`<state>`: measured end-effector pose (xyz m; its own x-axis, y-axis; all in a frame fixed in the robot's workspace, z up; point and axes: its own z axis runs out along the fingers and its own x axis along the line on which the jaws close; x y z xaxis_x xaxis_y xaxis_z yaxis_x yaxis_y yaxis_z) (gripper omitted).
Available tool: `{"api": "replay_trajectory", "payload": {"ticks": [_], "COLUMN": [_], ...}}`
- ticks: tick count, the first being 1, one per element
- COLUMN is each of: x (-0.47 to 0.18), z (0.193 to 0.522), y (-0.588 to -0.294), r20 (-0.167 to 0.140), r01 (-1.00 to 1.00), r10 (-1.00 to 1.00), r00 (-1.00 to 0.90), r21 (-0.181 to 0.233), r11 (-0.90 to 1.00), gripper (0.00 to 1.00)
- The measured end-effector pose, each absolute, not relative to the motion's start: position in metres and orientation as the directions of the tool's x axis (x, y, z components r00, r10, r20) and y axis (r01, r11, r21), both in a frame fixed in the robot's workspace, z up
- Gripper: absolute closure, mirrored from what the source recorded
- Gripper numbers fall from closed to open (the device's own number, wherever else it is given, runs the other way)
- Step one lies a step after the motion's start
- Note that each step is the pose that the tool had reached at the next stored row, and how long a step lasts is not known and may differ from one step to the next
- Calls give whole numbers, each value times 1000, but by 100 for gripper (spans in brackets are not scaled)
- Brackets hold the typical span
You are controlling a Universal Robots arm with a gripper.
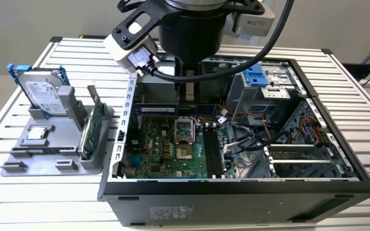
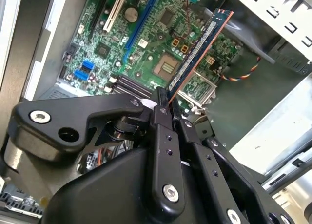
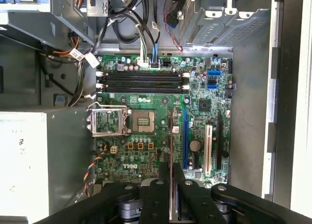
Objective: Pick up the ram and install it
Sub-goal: 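Pick up the ram and move it above insertion slot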
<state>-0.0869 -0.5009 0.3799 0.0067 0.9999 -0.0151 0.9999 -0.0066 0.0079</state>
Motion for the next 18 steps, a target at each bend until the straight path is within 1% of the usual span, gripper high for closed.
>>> {"api": "replay_trajectory", "payload": {"ticks": [18], "x": [-64], "z": [380], "y": [-501], "r20": [-15], "r01": [1000], "r10": [1000], "r00": [7], "r21": [8], "r11": [-7], "gripper": [100]}}
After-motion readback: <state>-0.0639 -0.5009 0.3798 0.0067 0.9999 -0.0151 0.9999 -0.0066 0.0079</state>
